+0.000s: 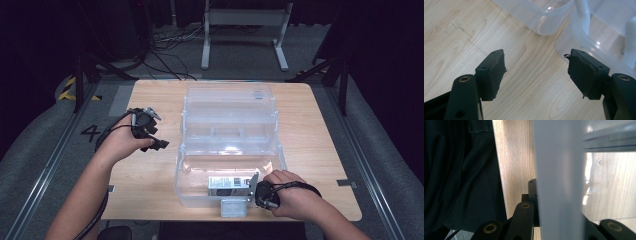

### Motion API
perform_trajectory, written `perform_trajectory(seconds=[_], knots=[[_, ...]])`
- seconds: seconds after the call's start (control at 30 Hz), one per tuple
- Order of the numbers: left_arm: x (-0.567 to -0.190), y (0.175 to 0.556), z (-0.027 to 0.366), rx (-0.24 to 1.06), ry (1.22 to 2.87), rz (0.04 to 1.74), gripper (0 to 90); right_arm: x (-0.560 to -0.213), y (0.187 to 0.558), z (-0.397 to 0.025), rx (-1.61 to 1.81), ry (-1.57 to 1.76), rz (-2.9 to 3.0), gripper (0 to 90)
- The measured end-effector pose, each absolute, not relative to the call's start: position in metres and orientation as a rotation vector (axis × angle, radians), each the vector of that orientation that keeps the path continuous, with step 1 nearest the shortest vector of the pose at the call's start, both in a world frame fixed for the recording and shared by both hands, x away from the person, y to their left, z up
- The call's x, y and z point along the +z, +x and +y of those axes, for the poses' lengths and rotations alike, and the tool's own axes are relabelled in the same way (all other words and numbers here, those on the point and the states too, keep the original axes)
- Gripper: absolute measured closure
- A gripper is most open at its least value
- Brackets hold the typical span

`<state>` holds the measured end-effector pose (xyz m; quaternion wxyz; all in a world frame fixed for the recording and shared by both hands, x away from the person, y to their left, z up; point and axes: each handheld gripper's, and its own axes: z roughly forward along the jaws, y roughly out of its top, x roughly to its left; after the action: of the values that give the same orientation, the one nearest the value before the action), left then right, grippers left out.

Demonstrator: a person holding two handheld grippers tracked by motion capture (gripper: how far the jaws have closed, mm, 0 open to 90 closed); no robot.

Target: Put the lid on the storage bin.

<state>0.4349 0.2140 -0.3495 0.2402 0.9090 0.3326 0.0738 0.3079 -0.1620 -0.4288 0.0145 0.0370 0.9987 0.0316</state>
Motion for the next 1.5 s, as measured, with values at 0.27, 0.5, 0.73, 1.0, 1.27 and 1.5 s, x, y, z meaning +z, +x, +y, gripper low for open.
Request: perform_trajectory(seconds=[0.27, 0.5, 0.73, 1.0, 1.27, 1.5], knots=[[-0.330, 0.435, 0.202, 0.196, 2.501, 0.865, 38.0, -0.429, 0.308, -0.162, 0.096, 0.110, 3.107, 87.8], [-0.305, 0.437, 0.197, 0.175, 2.457, 0.776, 38.6, -0.429, 0.308, -0.162, 0.091, 0.116, 3.111, 87.6], [-0.286, 0.441, 0.188, 0.204, 2.443, 0.711, 38.4, -0.428, 0.308, -0.162, 0.079, 0.131, 3.110, 87.6], [-0.274, 0.445, 0.166, 0.217, 2.456, 0.640, 39.1, -0.428, 0.308, -0.162, 0.085, 0.128, 3.108, 87.6], [-0.268, 0.450, 0.148, 0.209, 2.497, 0.563, 38.8, -0.428, 0.308, -0.162, 0.098, 0.121, 3.107, 87.6], [-0.261, 0.453, 0.129, 0.210, 2.510, 0.518, 38.5, -0.429, 0.308, -0.162, 0.100, 0.121, 3.101, 87.5]])
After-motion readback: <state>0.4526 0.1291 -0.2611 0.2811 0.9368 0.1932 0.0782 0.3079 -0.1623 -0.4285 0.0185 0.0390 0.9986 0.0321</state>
